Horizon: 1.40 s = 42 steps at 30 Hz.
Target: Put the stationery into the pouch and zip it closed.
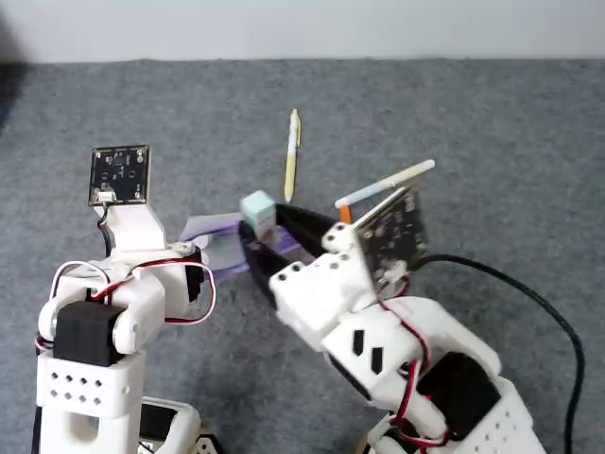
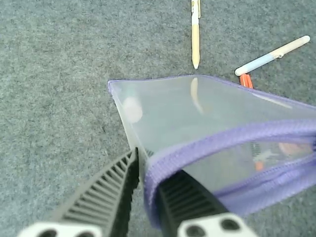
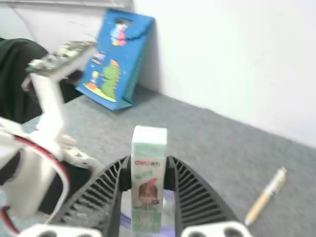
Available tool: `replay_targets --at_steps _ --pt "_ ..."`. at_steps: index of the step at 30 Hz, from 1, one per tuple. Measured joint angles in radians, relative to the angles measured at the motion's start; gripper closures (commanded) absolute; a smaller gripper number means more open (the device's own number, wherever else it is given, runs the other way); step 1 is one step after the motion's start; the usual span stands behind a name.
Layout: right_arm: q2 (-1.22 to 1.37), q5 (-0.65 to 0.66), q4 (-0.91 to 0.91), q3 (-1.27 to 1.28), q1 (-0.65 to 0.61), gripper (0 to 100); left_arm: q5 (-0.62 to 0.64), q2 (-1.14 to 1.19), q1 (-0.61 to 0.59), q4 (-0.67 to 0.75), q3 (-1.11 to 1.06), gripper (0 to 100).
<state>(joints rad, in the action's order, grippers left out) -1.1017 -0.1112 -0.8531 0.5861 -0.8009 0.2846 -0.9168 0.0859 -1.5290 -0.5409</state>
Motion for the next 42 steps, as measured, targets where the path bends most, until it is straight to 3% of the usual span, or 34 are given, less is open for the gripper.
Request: replay_targets --at_steps 5,12,17,22,28,42 --pt "-0.002 0.044 0.106 0.103 -0.072 99.1 0.0 0.0 0.0 0.0 0.0 99" --pt "0.0 0.183 0.359 0.308 -0.075 99.1 0.0 0.0 0.0 0.0 0.0 99" --pt "0.0 0.213 0.431 0.39 -0.078 96.6 0.0 0.0 0.0 0.0 0.0 99" --pt "0.005 0.259 0.428 0.416 -0.049 80.4 0.0 0.0 0.002 0.0 0.0 99" --pt "0.006 0.259 0.374 0.411 -0.025 86.7 0.0 0.0 0.002 0.0 0.0 99" --pt "0.006 0.226 0.167 0.173 -0.02 87.2 0.0 0.0 0.002 0.0 0.0 99"
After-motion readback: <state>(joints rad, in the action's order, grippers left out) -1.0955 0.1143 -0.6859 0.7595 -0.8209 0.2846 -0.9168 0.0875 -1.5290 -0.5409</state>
